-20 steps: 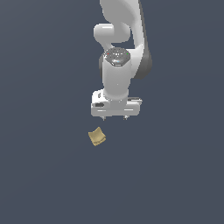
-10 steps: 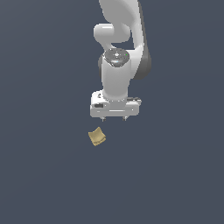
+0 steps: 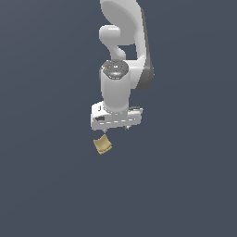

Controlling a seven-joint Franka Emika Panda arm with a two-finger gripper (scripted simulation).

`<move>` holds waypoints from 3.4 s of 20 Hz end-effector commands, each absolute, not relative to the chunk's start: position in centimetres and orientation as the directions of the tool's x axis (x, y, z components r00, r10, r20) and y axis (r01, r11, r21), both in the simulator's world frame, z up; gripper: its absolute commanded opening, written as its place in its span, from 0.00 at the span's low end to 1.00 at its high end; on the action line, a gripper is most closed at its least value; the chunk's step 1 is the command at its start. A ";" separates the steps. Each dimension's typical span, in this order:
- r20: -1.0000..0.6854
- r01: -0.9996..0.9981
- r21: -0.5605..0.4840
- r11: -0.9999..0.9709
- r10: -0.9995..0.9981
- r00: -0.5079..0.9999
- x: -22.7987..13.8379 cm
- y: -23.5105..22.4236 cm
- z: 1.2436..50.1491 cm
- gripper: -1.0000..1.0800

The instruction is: Pick up the object and move it to a goal position.

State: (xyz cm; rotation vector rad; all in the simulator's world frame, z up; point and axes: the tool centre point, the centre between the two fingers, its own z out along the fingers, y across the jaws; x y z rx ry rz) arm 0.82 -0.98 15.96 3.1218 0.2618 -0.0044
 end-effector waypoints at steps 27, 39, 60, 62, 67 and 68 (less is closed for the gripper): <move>0.000 0.544 0.000 -0.839 0.544 0.839 2.1 -8.2 9.0 0.96; 0.000 0.544 0.000 -0.839 0.544 0.839 2.0 -8.2 5.4 0.96; 0.000 0.545 0.001 -0.839 0.545 0.839 2.2 -7.8 4.2 0.00; 0.000 0.545 0.001 -0.839 0.545 0.839 2.3 -7.1 4.6 0.00; 0.000 0.545 0.001 -0.839 0.545 0.839 2.7 -4.0 6.3 0.00; 0.000 0.545 0.001 -0.839 0.545 0.839 2.8 -3.1 6.8 0.00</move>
